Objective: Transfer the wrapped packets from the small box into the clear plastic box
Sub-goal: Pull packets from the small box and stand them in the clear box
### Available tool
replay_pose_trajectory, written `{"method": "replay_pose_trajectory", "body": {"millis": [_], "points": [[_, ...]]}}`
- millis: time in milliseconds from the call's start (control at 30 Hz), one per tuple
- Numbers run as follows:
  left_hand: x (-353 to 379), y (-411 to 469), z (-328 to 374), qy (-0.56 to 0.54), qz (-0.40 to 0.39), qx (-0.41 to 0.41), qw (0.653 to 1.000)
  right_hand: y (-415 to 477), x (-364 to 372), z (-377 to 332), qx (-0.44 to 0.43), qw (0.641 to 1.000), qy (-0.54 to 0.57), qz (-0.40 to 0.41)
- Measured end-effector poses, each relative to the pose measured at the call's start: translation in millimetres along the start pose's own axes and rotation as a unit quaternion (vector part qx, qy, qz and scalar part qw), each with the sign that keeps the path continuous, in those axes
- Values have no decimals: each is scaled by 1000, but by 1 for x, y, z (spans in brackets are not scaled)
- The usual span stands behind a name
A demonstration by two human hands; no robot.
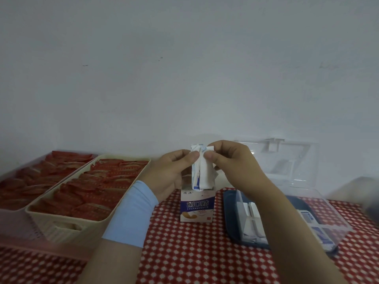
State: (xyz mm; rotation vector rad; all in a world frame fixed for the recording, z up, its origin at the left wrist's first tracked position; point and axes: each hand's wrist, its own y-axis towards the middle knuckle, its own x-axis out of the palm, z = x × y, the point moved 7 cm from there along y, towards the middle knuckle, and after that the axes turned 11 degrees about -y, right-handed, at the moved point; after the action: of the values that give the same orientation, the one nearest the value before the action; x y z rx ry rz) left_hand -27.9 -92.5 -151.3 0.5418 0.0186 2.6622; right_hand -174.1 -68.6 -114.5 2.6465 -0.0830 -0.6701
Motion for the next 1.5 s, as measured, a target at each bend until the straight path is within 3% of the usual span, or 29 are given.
{"method": "replay_pose_trajectory", "body": {"millis": [267, 500, 700, 867, 1067, 1133, 1333, 1500], "points": [[22, -3, -7, -97, -55, -2, 994, -1, 2, 0, 18, 994, 100, 29], [16, 7, -22, -139, 16, -10, 990, -1, 10, 3, 38, 994, 81, 67], [25, 3, -19, -174, -51, 8, 983, -2, 6, 0, 35, 991, 107, 74], [20, 6, -20, -263, -15, -16, 965, -3, 3, -8, -30, 996, -2, 79], [14, -1, -16, -225, -30, -46, 973, -13, 16, -26, -114, 978, -161, -67], [12, -1, -20, -216, -24, -58, 974, -14, 22, -26, -137, 966, -204, -82], [10, 2, -21, -206, -43, -38, 977, -15, 21, -31, -172, 963, -202, -39], [12, 0, -20, -203, -48, -45, 977, -15, 22, -28, -163, 961, -218, -49]]}}
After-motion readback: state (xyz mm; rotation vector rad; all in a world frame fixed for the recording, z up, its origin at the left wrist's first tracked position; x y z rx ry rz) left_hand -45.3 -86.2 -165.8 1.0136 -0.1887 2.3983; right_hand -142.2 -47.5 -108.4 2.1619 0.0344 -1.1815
